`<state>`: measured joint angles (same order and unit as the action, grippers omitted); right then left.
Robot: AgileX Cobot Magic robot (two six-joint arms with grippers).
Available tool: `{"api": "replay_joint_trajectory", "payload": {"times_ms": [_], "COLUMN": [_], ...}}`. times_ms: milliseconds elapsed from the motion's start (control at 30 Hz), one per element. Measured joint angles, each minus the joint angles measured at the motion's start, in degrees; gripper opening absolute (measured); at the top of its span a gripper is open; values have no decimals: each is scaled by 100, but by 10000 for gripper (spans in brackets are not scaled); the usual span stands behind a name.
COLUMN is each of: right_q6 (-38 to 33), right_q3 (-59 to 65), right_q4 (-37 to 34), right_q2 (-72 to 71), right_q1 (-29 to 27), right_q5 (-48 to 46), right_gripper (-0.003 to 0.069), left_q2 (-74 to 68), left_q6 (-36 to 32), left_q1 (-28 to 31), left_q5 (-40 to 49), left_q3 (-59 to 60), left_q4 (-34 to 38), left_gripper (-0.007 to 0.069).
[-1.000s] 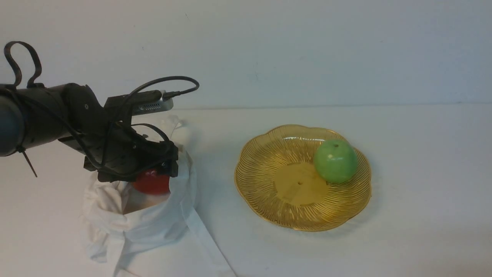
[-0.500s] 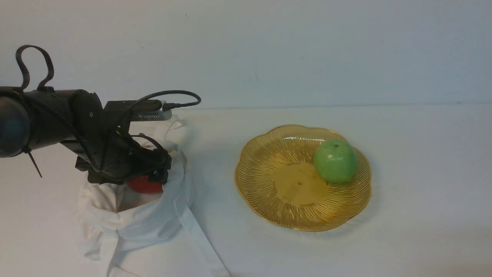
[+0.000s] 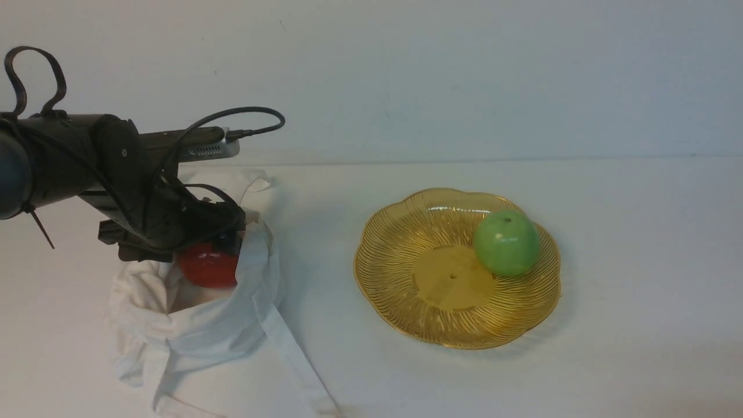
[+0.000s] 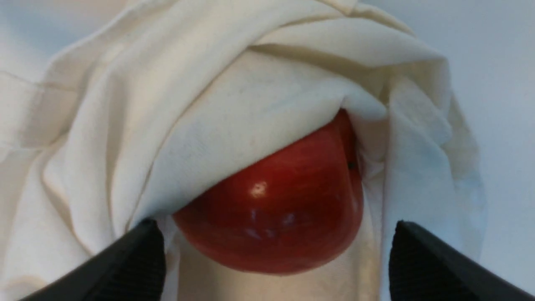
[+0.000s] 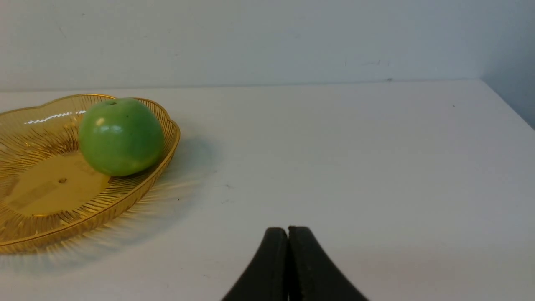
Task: Take the fruit out of the cloth bag on the white table and place them on a plate.
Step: 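Reach into the white bag and grasp the apple with the left gripper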
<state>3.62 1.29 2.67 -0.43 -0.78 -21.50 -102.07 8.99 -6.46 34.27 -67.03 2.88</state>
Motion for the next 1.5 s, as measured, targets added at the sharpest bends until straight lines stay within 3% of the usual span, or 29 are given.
{"api": "replay_joint_trajectory", "payload": {"times_ms": [733, 900, 1033, 1500], "right_q6": [0, 0, 0, 0], "right_q3": [0, 0, 0, 0], "right_q4": [0, 0, 0, 0], "right_q2": [0, 0, 0, 0], "right_q1": [0, 0, 0, 0], "right_q5": [0, 0, 0, 0], "right_gripper": [-15, -15, -15, -15], "left_q2": [-449, -485, -485, 211], "left_q6": [67, 157, 178, 176], "left_q1": [103, 103, 103, 103], "left_q5": [-475, -475, -458, 517], "left_q3": [-53, -53, -53, -53], "left_q4": [-12, -25, -43, -80], "left_gripper": [683, 584, 580, 580]}}
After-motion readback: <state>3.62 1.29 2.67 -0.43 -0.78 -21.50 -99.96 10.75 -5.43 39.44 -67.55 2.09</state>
